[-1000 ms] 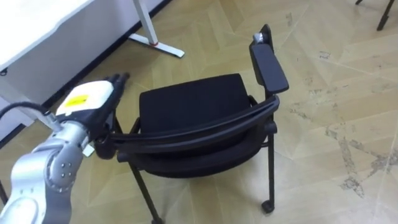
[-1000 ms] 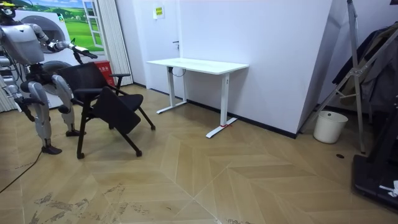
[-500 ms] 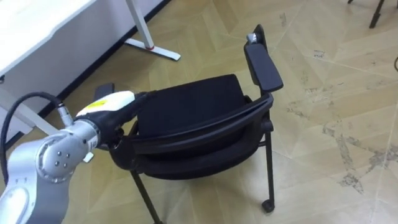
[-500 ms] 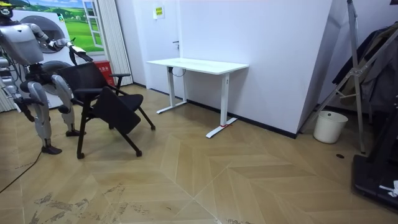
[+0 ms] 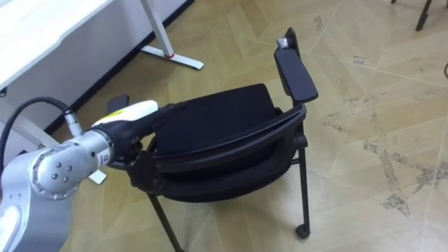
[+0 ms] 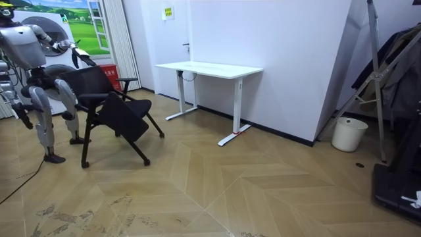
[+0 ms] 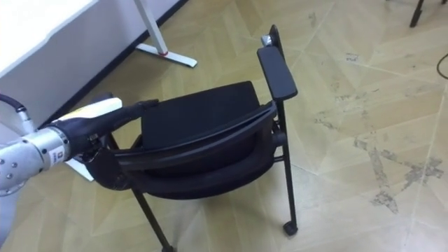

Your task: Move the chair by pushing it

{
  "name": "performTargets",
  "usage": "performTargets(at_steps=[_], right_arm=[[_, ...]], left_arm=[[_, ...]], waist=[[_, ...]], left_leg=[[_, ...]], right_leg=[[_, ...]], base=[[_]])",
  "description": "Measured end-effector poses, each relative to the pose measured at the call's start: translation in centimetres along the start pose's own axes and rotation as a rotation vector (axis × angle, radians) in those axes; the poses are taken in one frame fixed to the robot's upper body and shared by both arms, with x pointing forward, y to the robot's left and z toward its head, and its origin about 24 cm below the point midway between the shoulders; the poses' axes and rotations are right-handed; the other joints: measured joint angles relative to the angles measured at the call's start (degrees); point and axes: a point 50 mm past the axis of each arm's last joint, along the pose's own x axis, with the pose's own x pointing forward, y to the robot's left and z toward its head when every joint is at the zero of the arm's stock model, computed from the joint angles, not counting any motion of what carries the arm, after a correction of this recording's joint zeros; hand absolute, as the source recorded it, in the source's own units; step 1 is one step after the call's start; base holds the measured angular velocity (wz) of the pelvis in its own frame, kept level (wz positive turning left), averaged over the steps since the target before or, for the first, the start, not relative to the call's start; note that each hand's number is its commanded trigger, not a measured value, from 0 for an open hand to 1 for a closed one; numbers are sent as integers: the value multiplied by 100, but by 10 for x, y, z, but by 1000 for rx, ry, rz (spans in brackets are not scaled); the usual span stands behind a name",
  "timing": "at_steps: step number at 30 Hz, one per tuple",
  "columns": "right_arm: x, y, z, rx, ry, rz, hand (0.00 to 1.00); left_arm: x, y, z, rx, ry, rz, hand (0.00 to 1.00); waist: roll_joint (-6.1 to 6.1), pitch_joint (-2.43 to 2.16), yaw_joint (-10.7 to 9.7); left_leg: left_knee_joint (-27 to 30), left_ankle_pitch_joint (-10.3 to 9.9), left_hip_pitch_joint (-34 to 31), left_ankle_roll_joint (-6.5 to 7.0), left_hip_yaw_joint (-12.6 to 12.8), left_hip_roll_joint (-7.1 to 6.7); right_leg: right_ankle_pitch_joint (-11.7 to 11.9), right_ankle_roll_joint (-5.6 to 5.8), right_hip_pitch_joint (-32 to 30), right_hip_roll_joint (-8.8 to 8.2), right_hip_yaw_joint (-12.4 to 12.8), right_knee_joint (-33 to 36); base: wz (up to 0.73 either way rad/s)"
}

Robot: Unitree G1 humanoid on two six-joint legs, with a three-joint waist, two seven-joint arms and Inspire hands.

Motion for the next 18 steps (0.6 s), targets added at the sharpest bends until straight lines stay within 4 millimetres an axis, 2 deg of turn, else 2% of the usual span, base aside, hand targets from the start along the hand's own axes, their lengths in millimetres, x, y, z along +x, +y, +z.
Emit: performTargets(at_steps=[4, 7, 10, 11, 14, 15, 17, 18], right_arm=[[0, 0, 1, -1, -3, -5, 0], [0, 3, 6, -6, -25, 0, 0], [0, 5, 8, -5, -34, -5, 0], [1, 6, 8, -16, -32, -7, 0], [0, 3, 3, -33, -13, -26, 0], [0, 4, 4, -35, -16, -24, 0], [0, 3, 6, -39, -31, -27, 0], [0, 1, 6, -45, -38, -37, 0]], left_arm=[[1, -1, -3, -3, 13, -6, 0], [9, -7, -17, -13, 89, -30, 0], [22, -21, -38, -84, 169, -73, 0], [28, -28, -44, -112, 188, -81, 0], [36, -26, -43, -103, 197, -27, 0], [38, -26, -45, -101, 208, -14, 0], [41, -29, -51, -101, 225, -5, 0], [43, -32, -55, -103, 239, 1, 0]], waist=[[3, -3, -26], [-10, 2, -95], [-111, -2, -223], [-187, 0, -227], [-376, -14, -185], [-399, -34, -173], [-421, -37, -165], [-426, -54, -171]], left_leg=[[0, 0, -6, 0, 7, -1], [-6, 0, 9, 0, 26, -1], [-57, 0, 72, 0, 47, -3], [-56, 0, 78, 0, 51, -3], [-51, 0, 96, 0, 95, -3], [-49, 0, 108, 0, 109, -2], [-54, 0, 152, 0, 189, 0], [-56, 0, 174, 0, 219, 2]], right_leg=[[-12, -6, -65, -4, 47, 78], [-16, -9, -74, -2, 93, 86], [-22, -7, -43, 0, 92, 82], [-22, -6, -35, 0, 92, 83], [-22, -6, -27, 0, 118, 82], [-21, -6, -23, 0, 138, 80], [-21, -6, 3, 4, 191, 72], [-21, -6, 15, 5, 208, 74]], base=[[-6], [-8], [0], [0], [-2], [-8], [-11], [-11]])
